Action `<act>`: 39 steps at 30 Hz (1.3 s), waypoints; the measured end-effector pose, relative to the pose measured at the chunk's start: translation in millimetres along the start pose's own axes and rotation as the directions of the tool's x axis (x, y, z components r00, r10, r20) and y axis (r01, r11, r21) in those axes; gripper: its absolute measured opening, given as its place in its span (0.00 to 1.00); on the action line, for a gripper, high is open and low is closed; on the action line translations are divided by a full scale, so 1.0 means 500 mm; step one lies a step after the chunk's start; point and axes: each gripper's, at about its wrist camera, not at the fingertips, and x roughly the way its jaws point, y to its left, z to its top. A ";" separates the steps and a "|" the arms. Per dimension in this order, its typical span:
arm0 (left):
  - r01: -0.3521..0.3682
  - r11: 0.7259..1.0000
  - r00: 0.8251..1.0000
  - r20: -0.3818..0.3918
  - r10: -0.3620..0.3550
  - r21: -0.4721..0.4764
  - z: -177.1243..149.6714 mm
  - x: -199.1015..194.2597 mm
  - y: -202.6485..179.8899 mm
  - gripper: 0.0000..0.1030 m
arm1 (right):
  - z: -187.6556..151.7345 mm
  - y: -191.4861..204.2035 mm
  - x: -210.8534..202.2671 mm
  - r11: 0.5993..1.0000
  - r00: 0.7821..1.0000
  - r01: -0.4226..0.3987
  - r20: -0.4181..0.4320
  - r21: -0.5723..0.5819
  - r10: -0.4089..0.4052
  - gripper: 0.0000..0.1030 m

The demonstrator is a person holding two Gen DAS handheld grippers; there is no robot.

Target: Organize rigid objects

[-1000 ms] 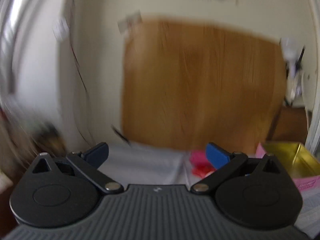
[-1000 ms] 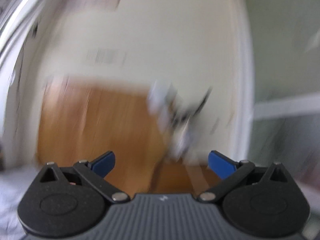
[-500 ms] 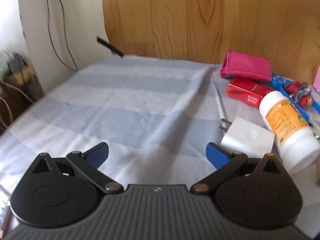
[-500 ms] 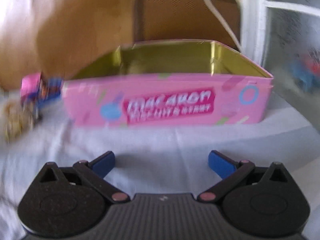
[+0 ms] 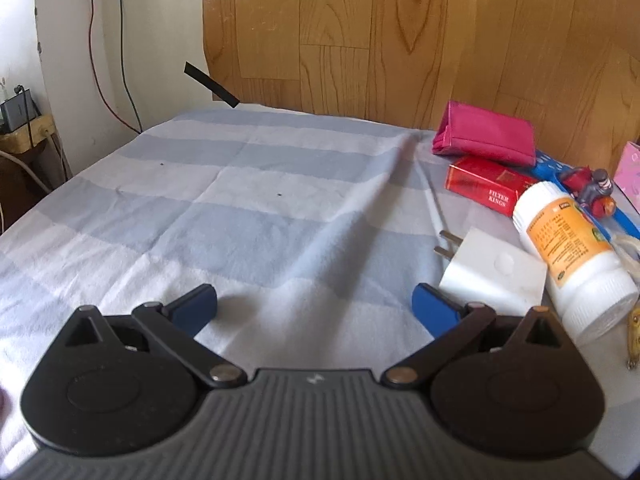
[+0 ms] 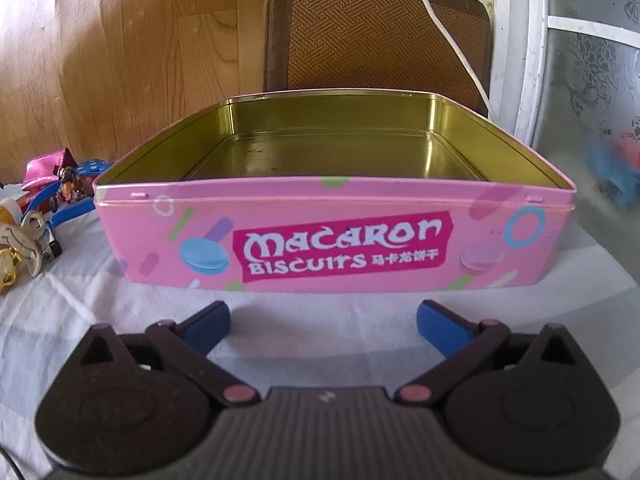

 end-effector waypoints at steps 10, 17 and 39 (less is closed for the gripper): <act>-0.011 1.000 1.000 -0.003 0.011 0.000 0.004 0.002 0.005 1.00 | 0.011 0.002 0.005 1.000 1.000 0.001 -0.004 -0.002 -0.001 1.00; -0.010 1.000 1.000 -0.002 0.010 0.000 0.006 0.002 0.001 1.00 | 0.011 0.002 0.004 1.000 1.000 0.001 -0.004 -0.002 -0.001 1.00; -0.003 1.000 1.000 0.000 0.003 0.005 0.004 0.000 0.005 1.00 | 0.011 0.003 0.005 1.000 1.000 0.002 -0.005 -0.002 -0.002 1.00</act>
